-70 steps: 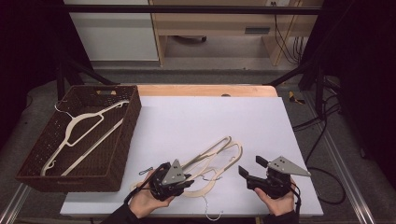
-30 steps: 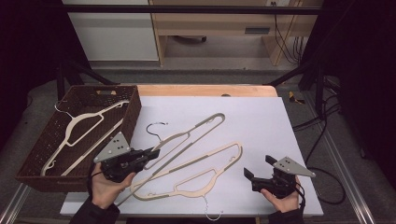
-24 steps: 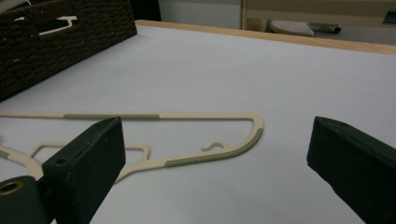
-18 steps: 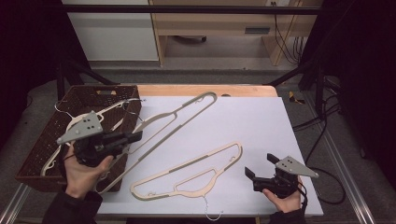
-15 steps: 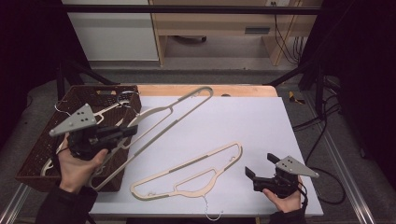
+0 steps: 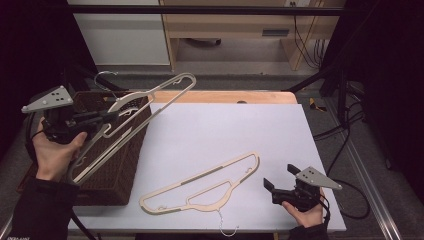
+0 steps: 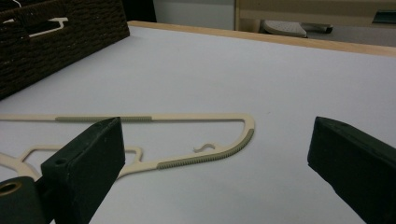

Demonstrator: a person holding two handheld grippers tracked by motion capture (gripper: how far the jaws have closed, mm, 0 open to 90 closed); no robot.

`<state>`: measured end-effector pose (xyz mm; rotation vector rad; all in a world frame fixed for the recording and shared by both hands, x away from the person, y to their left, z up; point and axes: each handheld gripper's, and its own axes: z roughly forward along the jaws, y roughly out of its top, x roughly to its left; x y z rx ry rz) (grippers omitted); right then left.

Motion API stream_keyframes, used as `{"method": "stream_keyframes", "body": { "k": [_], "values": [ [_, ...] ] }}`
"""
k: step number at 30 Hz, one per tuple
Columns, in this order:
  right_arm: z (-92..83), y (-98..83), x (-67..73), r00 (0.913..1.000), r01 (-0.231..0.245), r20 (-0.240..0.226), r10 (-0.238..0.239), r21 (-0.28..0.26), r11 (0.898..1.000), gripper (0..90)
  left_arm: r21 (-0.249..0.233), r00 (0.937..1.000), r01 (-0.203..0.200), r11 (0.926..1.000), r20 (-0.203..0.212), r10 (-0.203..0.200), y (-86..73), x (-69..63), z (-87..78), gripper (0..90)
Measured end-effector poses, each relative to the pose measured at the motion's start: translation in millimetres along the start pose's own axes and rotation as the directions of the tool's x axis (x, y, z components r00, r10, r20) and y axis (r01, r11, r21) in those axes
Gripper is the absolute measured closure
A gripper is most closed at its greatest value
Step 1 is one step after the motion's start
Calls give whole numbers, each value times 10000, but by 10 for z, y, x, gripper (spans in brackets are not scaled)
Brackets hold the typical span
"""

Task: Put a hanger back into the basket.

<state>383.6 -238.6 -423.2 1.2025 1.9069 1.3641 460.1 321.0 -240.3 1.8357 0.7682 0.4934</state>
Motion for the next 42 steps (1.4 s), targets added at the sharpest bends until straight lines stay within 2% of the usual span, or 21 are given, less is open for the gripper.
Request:
{"method": "stream_keyframes", "body": {
  "k": [4, 6, 8, 11, 12, 15, 23, 29, 31, 34, 39, 42],
  "values": [
    [1, 2, -1, 10000, -10, -2, 10, -15, 10000, 44, 118, 9997, 58, 9999, -253, -55, -49, 172, -55, 858],
    [1, 2, -1, 10000, -11, -1, 11, -14, 10000, 44, 130, 9996, 128, 9998, -258, -125, -67, 213, -69, 858],
    [1, 1, 4, 10000, -56, -5, 56, 30, 10000, 44, 112, 9992, 233, 9997, -316, -229, -119, 324, -115, 858],
    [9, 2, 4, 10000, 23, -7, -23, 7, 10000, 44, 123, 9988, 287, 9995, -406, -282, -151, 394, -144, 859],
    [10, 2, 8, 10000, 29, -8, -29, 26, 10000, 44, 245, 9981, 267, 9993, -556, -253, -184, 466, -170, 858],
    [5, 4, 8, 10000, -8, -24, 8, -9, 10000, 44, 510, 9960, 322, 9982, -849, -278, -260, 572, -204, 858],
    [14, 2, 11, 10000, 13, -1, -13, 32, 10000, 44, 667, 9933, 546, 9963, -1054, -474, -465, 824, -299, 858],
    [20, -3, 6, 10000, 85, 26, -85, 53, 10000, 44, 876, 9876, 1011, 9910, -1295, -893, -652, 1020, -315, 858],
    [19, -3, 6, 10000, 59, 29, -59, 50, 10000, 44, 812, 9865, 1155, 9900, -1255, -1048, -713, 1074, -311, 858],
    [19, -4, 5, 10000, 70, 38, -70, 50, 10000, 45, 1083, 9848, 1237, 9864, -1356, -1086, -777, 1110, -291, 858],
    [20, -8, 7, 10000, 50, 19, -50, 101, 9999, 45, 960, 9831, 1407, 9854, -1316, -1275, -864, 1149, -313, 858],
    [24, -10, 11, 10000, 51, -3, -51, 83, 10000, 46, 883, 9768, 1573, 9836, -1607, -1418, -918, 1189, -360, 858]
  ]
}}
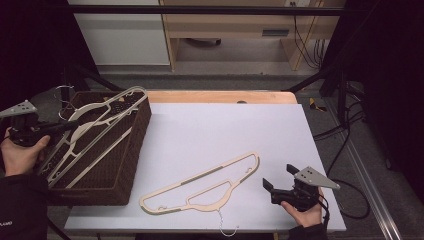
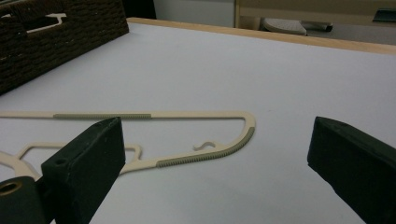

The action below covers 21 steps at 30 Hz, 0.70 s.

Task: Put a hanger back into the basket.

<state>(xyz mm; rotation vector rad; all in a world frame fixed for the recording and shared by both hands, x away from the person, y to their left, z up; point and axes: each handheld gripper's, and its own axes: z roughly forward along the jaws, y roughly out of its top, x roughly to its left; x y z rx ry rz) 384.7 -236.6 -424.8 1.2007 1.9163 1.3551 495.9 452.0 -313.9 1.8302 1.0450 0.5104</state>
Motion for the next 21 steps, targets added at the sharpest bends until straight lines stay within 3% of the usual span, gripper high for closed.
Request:
{"method": "stream_keyframes", "body": {
  "k": [3, 5, 8, 12, 17, 19, 21],
  "values": [
    [4, -2, 2, 10000, 4, -4, -4, 9, 10000, 46, 76, 9994, 122, 9999, -314, -120, -26, 37, -9, 858],
    [9, -2, 6, 10000, 1, 19, -1, 18, 10000, 46, 261, 9991, 400, 9989, -139, -397, -80, 79, 25, 858],
    [8, -2, 5, 10000, 1, 15, -1, 21, 10000, 46, 624, 9989, 471, 9969, 14, -473, -124, 63, 117, 857],
    [-5, -2, 4, 10000, -16, -5, 16, 26, 10000, 46, 1464, 9988, 498, 9880, -95, -489, -194, 36, 254, 856],
    [-4, -2, 4, 10000, -16, -18, 16, 24, 10000, 46, 1954, 9980, 628, 9787, -125, -615, -278, 19, 376, 850],
    [1, -1, 9, 10000, 9, -1, -9, 26, 10000, 46, 2045, 9948, 998, 9738, -411, -934, -347, 32, 470, 846],
    [-2, 1, 12, 10000, 7, -1, -7, 24, 10000, 46, 2407, 9920, 1203, 9631, -668, -1072, -383, 60, 507, 841]
  ]
}}
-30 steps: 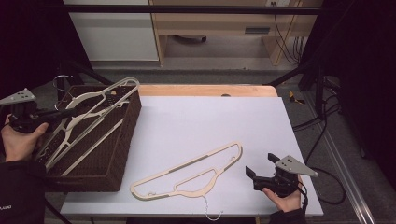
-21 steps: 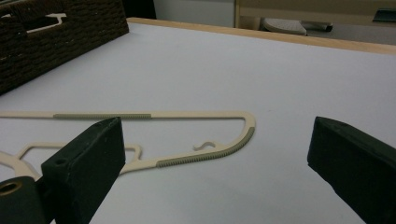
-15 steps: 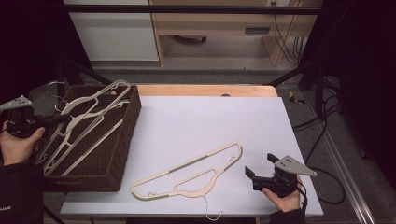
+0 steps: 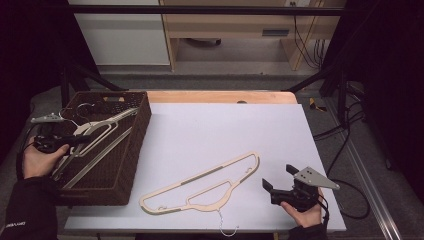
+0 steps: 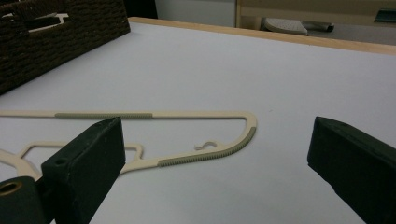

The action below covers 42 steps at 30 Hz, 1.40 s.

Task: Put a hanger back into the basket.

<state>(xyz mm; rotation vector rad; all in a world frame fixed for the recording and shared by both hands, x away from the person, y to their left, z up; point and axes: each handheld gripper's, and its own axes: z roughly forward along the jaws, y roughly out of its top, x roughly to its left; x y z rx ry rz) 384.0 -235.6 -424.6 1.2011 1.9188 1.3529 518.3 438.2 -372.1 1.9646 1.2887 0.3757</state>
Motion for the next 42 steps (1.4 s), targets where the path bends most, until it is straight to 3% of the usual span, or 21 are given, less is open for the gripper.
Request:
{"method": "stream_keyframes", "body": {
  "k": [4, 5, 7, 10, 15, 17, 20, 23, 25, 26, 27, 28, 29, 30, 34, 37, 38, 39, 42],
  "values": [
    [2, -1, -2, 10000, -17, -14, 17, -21, 10000, 46, 164, 9989, 315, 9994, -355, -309, -28, 52, -19, 813],
    [4, -2, -2, 10000, 2, -4, -2, 10, 10000, 46, 185, 9958, 615, 9979, -691, -601, -41, 81, -52, 795],
    [8, -3, 0, 10000, 56, -20, -56, 13, 10000, 46, 22, 9899, 1031, 9947, -983, -1024, -67, 113, -103, 742],
    [9, -2, 6, 10000, 19, -35, -19, 8, 10000, 46, -663, 9795, 1413, 9877, -1351, -1492, -127, 149, -183, 660],
    [12, -5, 1, 10000, 46, -17, -46, 24, 10000, 46, -1638, 9801, 1301, 9779, -1279, -1518, -180, 72, -329, 625],
    [9, -5, 0, 10000, 49, -13, -49, 24, 10000, 46, -1960, 9809, 1123, 9741, -1347, -1402, -170, 2, -380, 578],
    [6, -4, -1, 10000, 11, -2, -11, 15, 10000, 46, -2745, 9833, 899, 9574, -1280, -1290, -140, -135, -485, 506],
    [-1, -4, 2, 10000, -9, -7, 9, 20, 10000, 46, -3459, 9887, 644, 9361, -1050, -1068, -111, -318, -562, 418],
    [-4, -2, 5, 10000, -9, -17, 9, -17, 10000, 46, -3762, 9932, 366, 9258, -884, -751, -97, -460, -595, 369],
    [-4, -2, 5, 10000, -9, -17, 9, -17, 10000, 46, -3762, 9932, 366, 9258, -884, -751, -97, -460, -595, 348],
    [-7, 4, 11, 10000, 39, -27, -39, -24, 10000, 46, -4047, 9956, 105, 9144, -807, -471, -82, -614, -604, 313],
    [-9, 7, 13, 10000, 52, -36, -52, -30, 10000, 46, -4047, 9956, 105, 9144, -807, -471, -82, -614, -604, 293],
    [-12, 12, 18, 10000, 48, -51, -49, -42, 10000, 46, -4347, 9982, -68, 9005, -569, -200, -76, -768, -609, 264],
    [-14, 17, 25, 10000, 14, -65, -15, -56, 10000, 46, -4432, 9989, -270, 8960, -475, 66, -74, -833, -608, 245],
    [-19, 31, 49, 9999, 19, -158, -20, -68, 10000, 46, -4595, 9972, -753, 8850, -348, 668, -62, -1144, -548, 139],
    [-21, 35, 61, 9997, 115, -219, -116, -35, 9999, 46, -4820, 9949, -904, 8715, -54, 1002, -73, -1360, -505, 106],
    [-23, 39, 66, 9997, 100, -239, -101, -46, 9999, 46, -4820, 9949, -904, 8715, -54, 1002, -73, -1360, -505, 97],
    [-27, 44, 73, 9996, 53, -265, -55, -76, 10000, 47, -4978, 9926, -914, 8625, 236, 1188, -90, -1504, -474, 89],
    [-33, 52, 81, 9997, 43, -242, -46, -112, 9999, 49, -4962, 9887, -1005, 8624, 474, 1425, -104, -1597, -450, 77]
  ]
}}
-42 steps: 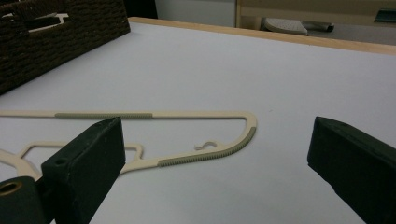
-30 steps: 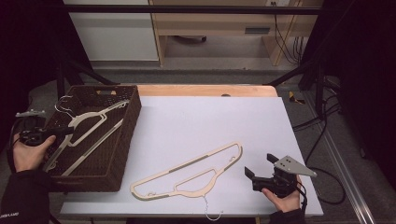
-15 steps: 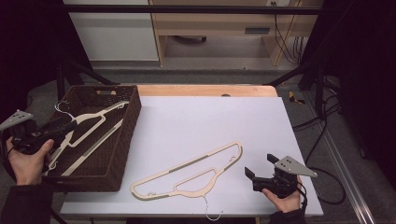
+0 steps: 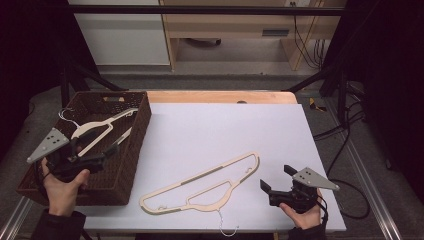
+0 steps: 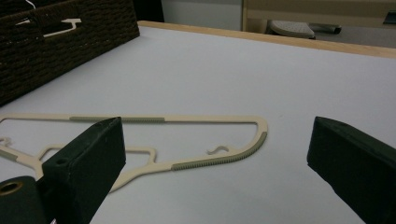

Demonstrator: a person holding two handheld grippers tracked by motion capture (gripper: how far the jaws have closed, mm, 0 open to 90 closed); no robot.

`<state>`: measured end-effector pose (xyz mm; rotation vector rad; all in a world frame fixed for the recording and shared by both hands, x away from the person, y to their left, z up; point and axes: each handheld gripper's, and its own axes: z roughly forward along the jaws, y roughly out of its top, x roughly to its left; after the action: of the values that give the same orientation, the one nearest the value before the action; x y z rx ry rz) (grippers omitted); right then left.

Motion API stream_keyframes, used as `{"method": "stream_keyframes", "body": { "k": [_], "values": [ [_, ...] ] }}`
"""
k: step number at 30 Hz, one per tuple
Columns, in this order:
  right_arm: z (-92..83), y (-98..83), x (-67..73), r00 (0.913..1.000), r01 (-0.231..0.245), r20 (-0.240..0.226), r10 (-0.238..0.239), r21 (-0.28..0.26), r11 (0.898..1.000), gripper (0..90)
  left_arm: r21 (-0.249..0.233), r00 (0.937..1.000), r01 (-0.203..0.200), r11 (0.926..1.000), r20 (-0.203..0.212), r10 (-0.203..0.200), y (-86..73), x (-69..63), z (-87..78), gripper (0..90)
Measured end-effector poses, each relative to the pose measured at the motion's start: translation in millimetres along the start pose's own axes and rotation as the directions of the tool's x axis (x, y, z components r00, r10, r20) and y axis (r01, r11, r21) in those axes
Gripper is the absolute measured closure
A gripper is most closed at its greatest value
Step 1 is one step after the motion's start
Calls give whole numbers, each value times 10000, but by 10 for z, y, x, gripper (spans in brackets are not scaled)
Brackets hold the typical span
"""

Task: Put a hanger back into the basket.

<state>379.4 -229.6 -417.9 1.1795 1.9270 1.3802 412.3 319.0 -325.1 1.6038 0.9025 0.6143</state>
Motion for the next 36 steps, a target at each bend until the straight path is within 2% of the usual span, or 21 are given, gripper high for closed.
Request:
{"method": "stream_keyframes", "body": {
  "k": [2, 4, 5, 8, 10, 12, 13, 14, 17, 19, 24, 25, 26, 30, 34, 36],
  "values": [
    [-3, 6, 11, 10000, 33, -11, -33, -11, 10000, 51, 46, 9990, -67, 10000, 452, 65, -49, -149, 47, 72],
    [-1, 8, 23, 10000, -5, -26, 5, 25, 10000, 52, 63, 9986, -81, 9999, 527, 78, -66, -181, 60, 68],
    [6, 6, 37, 10000, 8, -98, -8, 81, 10000, 52, 184, 9970, -224, 9996, 740, 210, -132, -273, 104, 63],
    [22, 5, 64, 9999, 17, -152, -15, 143, 9999, 54, 212, 9932, -271, 9994, 1139, 245, -215, -379, 146, 57],
    [26, 2, 70, 9998, 80, -156, -78, 149, 9999, 56, 289, 9921, -396, 9988, 1201, 358, -237, -409, 161, 53],
    [37, -1, 105, 9997, 82, -244, -78, 149, 9999, 59, 387, 9889, -527, 9979, 1408, 468, -304, -516, 199, 52],
    [37, -1, 105, 9997, 82, -244, -78, 149, 9999, 59, 387, 9889, -527, 9979, 1408, 468, -304, -516, 199, 52],
    [47, 1, 137, 9994, 108, -328, -101, 226, 9997, 61, 451, 9859, -653, 9968, 1572, 575, -335, -565, 233, 51],
    [65, 6, 185, 9991, 138, -397, -126, 296, 9995, 66, 639, 9816, -718, 9954, 1814, 592, -409, -640, 307, 50],
    [78, 7, 239, 9986, 193, -503, -174, 381, 9991, 71, 882, 9790, -899, 9920, 1910, 717, -472, -698, 371, 51],
    [116, -1, 348, 9970, 344, -713, -314, 421, 9985, 94, 1318, 9765, -936, 9868, 2053, 652, -580, -772, 473, 54],
    [150, -7, 423, 9953, 456, -881, -401, 614, 9971, 99, 1531, 9748, -1055, 9826, 2111, 718, -638, -804, 517, 55],
    [150, -7, 423, 9953, 456, -881, -401, 614, 9971, 99, 1531, 9748, -1055, 9826, 2111, 718, -638, -804, 517, 56],
    [225, -41, 581, 9923, 558, -1157, -442, 993, 9935, 138, 1854, 9715, -1190, 9754, 2244, 758, -771, -855, 587, 60],
    [285, -76, 681, 9900, 729, -1300, -552, 1358, 9880, 155, 2024, 9688, -1145, 9726, 2395, 642, -849, -870, 622, 60],
    [339, -113, 783, 9879, 740, -1466, -499, 1638, 9837, 190, 2191, 9646, -1235, 9678, 2554, 652, -912, -885, 654, 60]
  ]
}}
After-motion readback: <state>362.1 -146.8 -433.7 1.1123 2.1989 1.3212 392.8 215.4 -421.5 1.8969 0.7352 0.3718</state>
